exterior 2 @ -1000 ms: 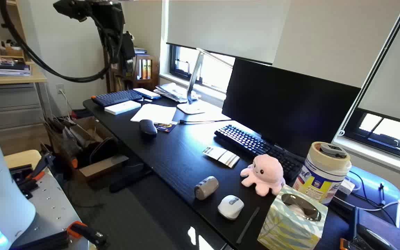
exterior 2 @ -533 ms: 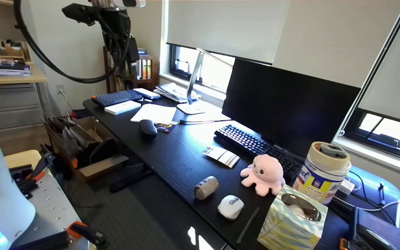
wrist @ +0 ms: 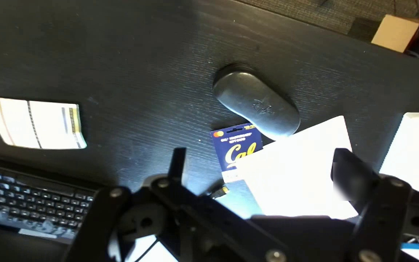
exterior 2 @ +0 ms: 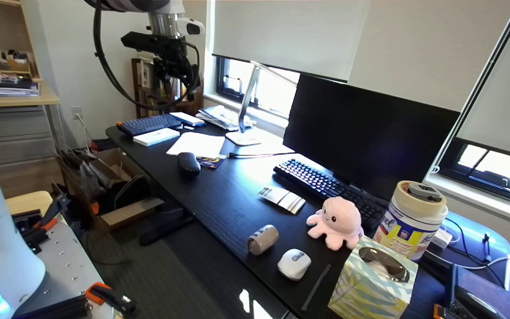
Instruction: Move the eyeglass case from the desk to on top of the tissue box
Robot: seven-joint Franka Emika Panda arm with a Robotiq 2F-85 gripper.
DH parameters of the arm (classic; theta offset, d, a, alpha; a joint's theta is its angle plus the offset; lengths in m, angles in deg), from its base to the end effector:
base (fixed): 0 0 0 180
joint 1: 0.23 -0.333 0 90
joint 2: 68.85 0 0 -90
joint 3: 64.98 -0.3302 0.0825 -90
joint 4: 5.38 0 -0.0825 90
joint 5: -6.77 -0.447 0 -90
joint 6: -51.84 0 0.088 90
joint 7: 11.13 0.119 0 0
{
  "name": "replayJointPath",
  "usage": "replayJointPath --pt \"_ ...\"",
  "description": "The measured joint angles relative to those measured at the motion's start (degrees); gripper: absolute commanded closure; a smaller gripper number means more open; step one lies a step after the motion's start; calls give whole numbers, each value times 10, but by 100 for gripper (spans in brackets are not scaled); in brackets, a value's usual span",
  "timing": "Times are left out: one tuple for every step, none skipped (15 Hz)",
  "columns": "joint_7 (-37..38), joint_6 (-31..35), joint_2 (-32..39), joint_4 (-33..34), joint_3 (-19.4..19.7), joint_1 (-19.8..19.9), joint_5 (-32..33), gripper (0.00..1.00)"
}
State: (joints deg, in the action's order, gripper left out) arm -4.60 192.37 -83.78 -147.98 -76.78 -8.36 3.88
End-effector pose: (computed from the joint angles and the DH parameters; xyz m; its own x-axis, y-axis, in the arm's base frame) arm 0.4812 0.1731 0.3663 0.9571 0.1902 0.2185 0.1975 -0.9802 -0.0120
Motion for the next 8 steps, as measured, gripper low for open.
replayJointPath --pt "-13 7 30 16 -2 -7 9 0" --pt "-22 15 59 31 -4 -13 24 0" --pt "-25 22 87 45 -8 -17 46 0" --pt "-28 29 115 58 -11 -21 68 0" --pt "-31 35 141 69 -14 -27 87 0" --pt "-36 41 165 78 -15 -33 100 0" --pt "-42 44 186 87 -16 -39 107 0" --pt "-47 47 202 94 -16 -44 109 0"
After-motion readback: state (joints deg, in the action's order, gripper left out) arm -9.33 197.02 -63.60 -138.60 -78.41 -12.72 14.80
